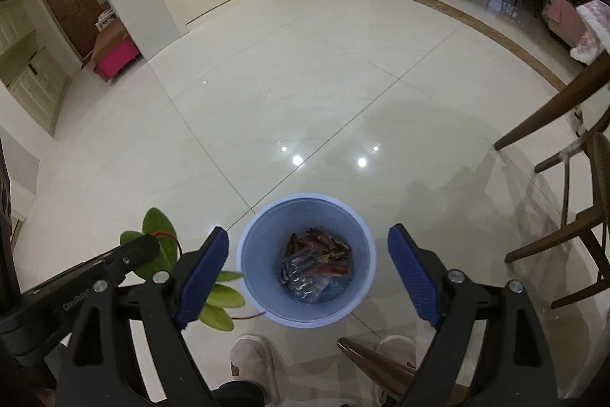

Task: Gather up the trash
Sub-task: 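Carry leaves and plastic tray over the blue bin and release the tray, then open the left tool to drop the green leaves into the blue bin, then grasp the red snack wrapper with the right tool while the left tool grasps the teal snack stick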

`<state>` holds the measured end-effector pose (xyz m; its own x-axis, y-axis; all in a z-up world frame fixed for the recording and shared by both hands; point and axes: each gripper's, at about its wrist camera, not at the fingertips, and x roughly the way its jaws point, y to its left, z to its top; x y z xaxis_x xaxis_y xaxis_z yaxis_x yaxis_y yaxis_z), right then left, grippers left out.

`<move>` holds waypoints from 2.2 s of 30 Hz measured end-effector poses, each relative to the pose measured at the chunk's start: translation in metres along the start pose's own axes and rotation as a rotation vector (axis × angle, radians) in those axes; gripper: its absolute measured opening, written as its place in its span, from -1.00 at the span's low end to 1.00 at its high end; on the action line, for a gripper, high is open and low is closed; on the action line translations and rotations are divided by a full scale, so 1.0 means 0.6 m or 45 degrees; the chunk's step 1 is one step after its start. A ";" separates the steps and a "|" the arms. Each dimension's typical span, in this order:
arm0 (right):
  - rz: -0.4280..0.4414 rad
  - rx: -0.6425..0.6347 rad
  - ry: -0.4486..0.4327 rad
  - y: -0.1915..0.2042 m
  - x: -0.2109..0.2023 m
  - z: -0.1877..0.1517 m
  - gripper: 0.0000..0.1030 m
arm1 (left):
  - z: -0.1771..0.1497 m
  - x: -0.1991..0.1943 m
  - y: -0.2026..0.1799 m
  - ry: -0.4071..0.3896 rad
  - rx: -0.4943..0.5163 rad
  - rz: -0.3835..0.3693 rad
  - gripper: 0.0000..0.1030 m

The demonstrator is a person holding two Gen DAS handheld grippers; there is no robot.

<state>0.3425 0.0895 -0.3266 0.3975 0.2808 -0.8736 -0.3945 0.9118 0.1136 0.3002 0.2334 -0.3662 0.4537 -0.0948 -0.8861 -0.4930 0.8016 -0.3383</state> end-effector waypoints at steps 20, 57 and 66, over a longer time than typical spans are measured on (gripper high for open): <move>-0.127 0.074 -0.239 -0.074 -0.097 0.004 0.70 | 0.027 -0.032 -0.109 -0.031 0.148 -0.053 -0.92; -0.260 0.418 -0.724 -0.316 -0.627 -0.200 0.76 | -0.197 -0.412 -0.403 -0.379 0.609 -0.388 0.35; -0.622 0.718 -0.557 -0.501 -0.683 -0.406 0.76 | -0.370 -0.380 -0.605 -0.175 0.959 -0.534 0.35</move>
<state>0.0961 -0.3727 -0.1179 0.7441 -0.1973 -0.6383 0.3281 0.9402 0.0919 0.2111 -0.1673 -0.1119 0.5975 -0.4363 -0.6728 0.3346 0.8981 -0.2854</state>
